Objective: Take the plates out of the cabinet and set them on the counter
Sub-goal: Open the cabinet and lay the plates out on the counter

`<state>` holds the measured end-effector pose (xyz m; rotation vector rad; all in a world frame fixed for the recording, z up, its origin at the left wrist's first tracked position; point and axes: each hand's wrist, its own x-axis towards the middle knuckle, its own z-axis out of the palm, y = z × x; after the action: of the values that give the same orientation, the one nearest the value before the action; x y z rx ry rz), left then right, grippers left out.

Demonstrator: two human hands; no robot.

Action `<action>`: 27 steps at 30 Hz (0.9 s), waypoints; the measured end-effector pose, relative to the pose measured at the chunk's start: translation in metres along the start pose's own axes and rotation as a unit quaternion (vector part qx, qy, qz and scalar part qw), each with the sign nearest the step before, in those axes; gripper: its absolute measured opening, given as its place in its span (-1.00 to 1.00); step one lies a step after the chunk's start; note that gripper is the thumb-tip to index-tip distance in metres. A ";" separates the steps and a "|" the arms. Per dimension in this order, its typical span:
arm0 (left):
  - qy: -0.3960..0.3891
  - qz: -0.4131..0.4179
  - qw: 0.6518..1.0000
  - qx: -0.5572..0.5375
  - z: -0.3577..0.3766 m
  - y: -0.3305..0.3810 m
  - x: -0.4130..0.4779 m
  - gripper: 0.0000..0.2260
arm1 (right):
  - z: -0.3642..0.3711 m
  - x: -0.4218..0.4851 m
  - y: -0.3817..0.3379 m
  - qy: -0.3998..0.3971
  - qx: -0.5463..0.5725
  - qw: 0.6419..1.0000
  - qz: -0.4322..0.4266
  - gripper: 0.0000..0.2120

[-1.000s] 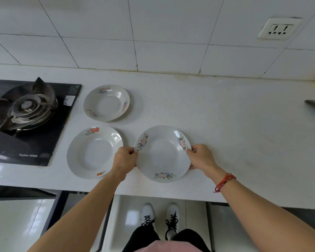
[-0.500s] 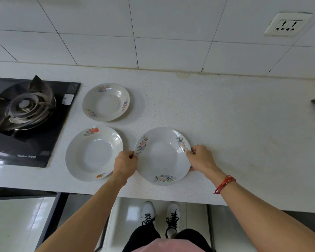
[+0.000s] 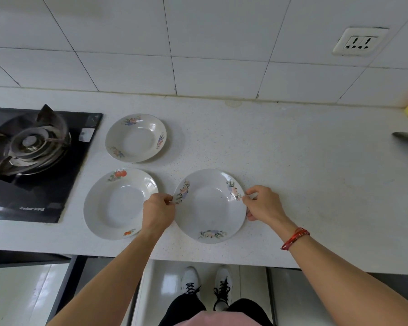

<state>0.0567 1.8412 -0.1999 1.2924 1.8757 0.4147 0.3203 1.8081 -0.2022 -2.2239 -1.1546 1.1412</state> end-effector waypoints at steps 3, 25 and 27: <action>-0.005 -0.014 0.999 -0.028 0.000 -0.001 0.001 -0.78 | -0.001 -0.002 -0.003 -0.008 0.003 1.000 0.005 -0.70; 0.002 0.013 0.999 -0.051 -0.016 0.034 0.027 -0.82 | -0.022 0.003 -0.050 0.017 0.038 0.999 0.014 -0.77; 0.012 0.023 0.998 -0.055 -0.020 0.046 0.038 -0.81 | -0.031 0.009 -0.063 0.031 0.049 0.998 0.007 -0.78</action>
<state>0.0647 1.8976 -0.1731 1.2647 1.8184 0.5518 0.3167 1.8535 -0.1482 -2.1798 -1.0373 1.1021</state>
